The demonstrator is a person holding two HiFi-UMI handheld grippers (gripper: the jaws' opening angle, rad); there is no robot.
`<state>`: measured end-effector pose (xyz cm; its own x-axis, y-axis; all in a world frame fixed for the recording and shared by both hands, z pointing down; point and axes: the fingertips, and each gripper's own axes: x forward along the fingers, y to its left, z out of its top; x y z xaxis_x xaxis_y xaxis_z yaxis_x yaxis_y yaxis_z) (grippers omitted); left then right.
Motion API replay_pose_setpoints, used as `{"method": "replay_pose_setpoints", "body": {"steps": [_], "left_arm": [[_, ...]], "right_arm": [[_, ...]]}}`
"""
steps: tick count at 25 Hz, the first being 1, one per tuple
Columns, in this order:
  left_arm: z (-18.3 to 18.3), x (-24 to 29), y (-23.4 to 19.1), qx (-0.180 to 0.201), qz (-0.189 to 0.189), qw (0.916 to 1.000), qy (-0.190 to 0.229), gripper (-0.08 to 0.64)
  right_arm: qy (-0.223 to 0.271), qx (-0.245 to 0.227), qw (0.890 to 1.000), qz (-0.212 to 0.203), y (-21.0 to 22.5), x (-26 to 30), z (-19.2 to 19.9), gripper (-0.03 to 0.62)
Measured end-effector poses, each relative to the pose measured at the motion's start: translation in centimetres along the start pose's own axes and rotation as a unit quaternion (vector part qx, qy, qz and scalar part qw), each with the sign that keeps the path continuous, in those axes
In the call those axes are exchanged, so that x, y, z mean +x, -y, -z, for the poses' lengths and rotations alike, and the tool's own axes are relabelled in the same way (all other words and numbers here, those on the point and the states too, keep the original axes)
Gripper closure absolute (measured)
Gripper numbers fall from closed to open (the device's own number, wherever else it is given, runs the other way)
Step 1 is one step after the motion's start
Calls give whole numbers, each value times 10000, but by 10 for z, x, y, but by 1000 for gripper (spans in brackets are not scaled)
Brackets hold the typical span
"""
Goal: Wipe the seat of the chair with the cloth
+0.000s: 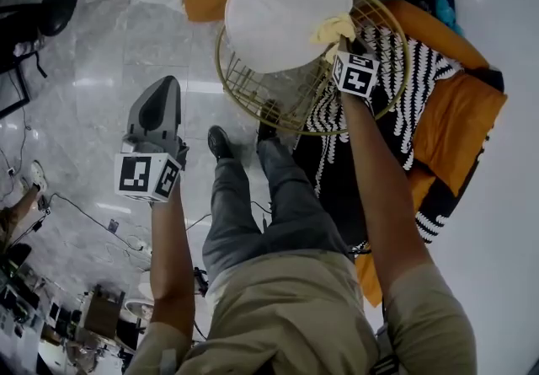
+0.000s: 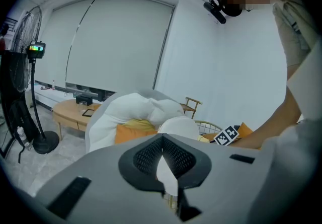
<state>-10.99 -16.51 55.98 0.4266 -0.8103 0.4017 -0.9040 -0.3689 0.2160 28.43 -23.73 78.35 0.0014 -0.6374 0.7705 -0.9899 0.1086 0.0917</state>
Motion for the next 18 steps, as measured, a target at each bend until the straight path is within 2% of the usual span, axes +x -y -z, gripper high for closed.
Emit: {"method": "replay_pose_setpoints", "body": {"steps": [6,11,15,18], "left_arm": [[4,-13,-4,-53,-89,9999,0,545],[17,-23,-17,-143,-182,9997,10,545],[30,-29,-27,-240,-279,9993,-63,545],[38,-31,-36,-266,-287,9992,-20,545]], "right_arm": [[-83,-100,9996,-269,-41,6,6,540],[-206,-246,9968,-731,-116,23,9,540],[-388,-350,9889,-1393,-197,33,15,538],[-531,-691,9737,-2107,-269,26,17,538]]}}
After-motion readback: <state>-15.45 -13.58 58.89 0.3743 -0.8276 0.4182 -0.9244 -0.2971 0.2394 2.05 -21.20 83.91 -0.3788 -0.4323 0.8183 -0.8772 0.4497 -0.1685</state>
